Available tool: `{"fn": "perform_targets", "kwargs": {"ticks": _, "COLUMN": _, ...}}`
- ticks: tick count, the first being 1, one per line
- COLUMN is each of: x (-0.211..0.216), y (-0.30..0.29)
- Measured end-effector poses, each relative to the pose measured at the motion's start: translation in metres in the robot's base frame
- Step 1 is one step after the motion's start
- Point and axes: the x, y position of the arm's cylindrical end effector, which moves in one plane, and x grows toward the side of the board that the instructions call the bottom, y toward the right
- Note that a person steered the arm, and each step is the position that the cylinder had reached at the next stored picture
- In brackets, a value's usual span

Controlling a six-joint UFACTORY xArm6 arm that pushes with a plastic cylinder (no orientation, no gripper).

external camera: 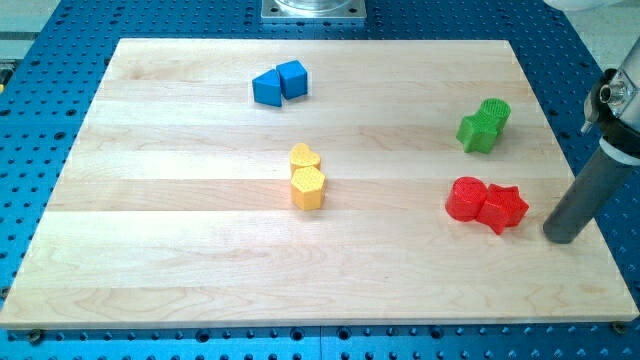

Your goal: Place the red blocks parallel to the yellow blocks

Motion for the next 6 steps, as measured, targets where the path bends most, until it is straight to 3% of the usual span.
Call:
{"fn": "perform_targets", "kwargs": {"ticks": 4, "x": -0.001, "y": -0.016}}
{"fn": "perform_targets", "kwargs": {"ticks": 5, "x": -0.037, "y": -0.045}}
{"fn": "perform_targets", "kwargs": {"ticks": 6, "x": -0.037, "y": -0.049}}
